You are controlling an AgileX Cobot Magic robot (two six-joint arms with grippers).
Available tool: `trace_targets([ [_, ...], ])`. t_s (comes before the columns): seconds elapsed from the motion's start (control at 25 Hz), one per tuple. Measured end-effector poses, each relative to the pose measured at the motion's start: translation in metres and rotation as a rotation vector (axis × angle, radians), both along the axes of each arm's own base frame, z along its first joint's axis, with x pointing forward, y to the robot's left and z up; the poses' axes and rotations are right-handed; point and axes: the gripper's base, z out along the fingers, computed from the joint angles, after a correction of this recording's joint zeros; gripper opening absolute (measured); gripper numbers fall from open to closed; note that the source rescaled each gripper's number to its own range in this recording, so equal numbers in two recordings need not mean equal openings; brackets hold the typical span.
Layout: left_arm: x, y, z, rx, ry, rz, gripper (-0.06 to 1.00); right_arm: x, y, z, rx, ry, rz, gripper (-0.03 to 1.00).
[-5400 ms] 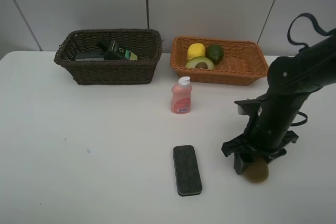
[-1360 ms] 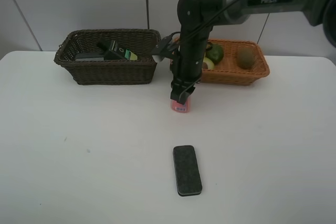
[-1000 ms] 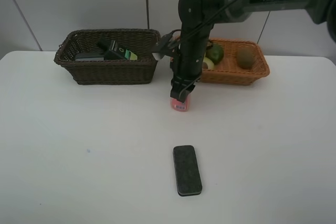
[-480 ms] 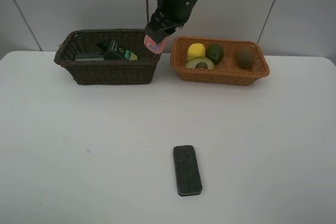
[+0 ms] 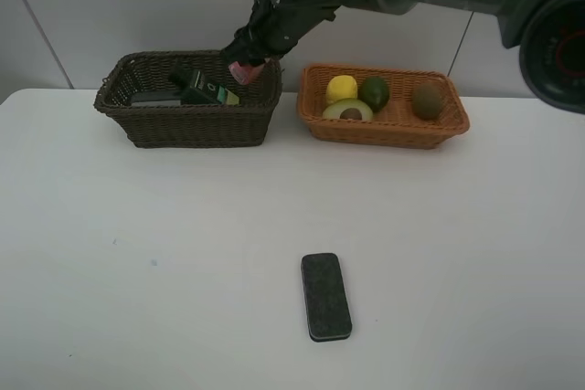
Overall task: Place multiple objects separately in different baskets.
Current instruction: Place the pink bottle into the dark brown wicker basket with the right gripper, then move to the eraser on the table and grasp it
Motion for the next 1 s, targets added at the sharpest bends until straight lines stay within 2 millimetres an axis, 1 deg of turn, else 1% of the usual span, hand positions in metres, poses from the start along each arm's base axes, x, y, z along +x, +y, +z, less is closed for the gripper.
trace_targets([
  [0.04,0.000,0.000,0.000,0.000,0.000,0.000,1.00,0.002,0.001,0.002,0.027,-0.019,-0.019,0.54],
  [0.08,0.000,0.000,0.000,0.000,0.000,0.000,1.00,0.004,0.001,0.004,0.048,-0.033,-0.039,0.69],
  [0.12,0.000,0.000,0.000,0.000,0.000,0.000,1.00,0.004,0.000,0.005,0.065,-0.034,-0.058,0.82],
  [0.16,0.000,0.000,0.000,0.000,0.000,0.000,1.00,0.005,0.000,0.005,0.063,-0.037,-0.069,0.90],
  [0.2,0.000,0.000,0.000,0.000,0.000,0.000,1.00,0.005,-0.001,0.004,0.061,-0.032,-0.082,0.94],
  [0.32,0.000,0.000,0.000,0.000,0.000,0.000,1.00,0.001,-0.006,0.002,0.029,0.049,-0.130,0.98],
  [0.4,0.000,0.000,0.000,0.000,0.000,0.000,1.00,-0.008,-0.014,0.005,-0.021,0.171,-0.190,1.00],
  [0.48,0.000,0.000,0.000,0.000,0.000,0.000,1.00,-0.021,-0.024,0.016,-0.077,0.302,-0.264,1.00],
  [0.56,0.000,0.000,0.000,0.000,0.000,0.000,1.00,-0.038,-0.037,0.031,-0.148,0.442,-0.345,1.00],
  [0.64,0.000,0.000,0.000,0.000,0.000,0.000,1.00,-0.049,-0.044,0.047,-0.167,0.496,-0.383,1.00],
  [0.72,0.000,0.000,0.000,0.000,0.000,0.000,1.00,-0.057,-0.047,0.057,-0.143,0.526,-0.400,1.00],
  [0.84,0.000,0.000,0.000,0.000,0.000,0.000,1.00,-0.069,-0.049,0.061,-0.087,0.608,-0.408,1.00],
  [0.92,0.000,0.000,0.000,0.000,0.000,0.000,1.00,-0.080,-0.053,0.059,-0.077,0.667,-0.408,1.00],
  [1.0,0.000,0.000,0.000,0.000,0.000,0.000,1.00,-0.095,-0.062,0.054,-0.100,0.716,-0.415,1.00],
])
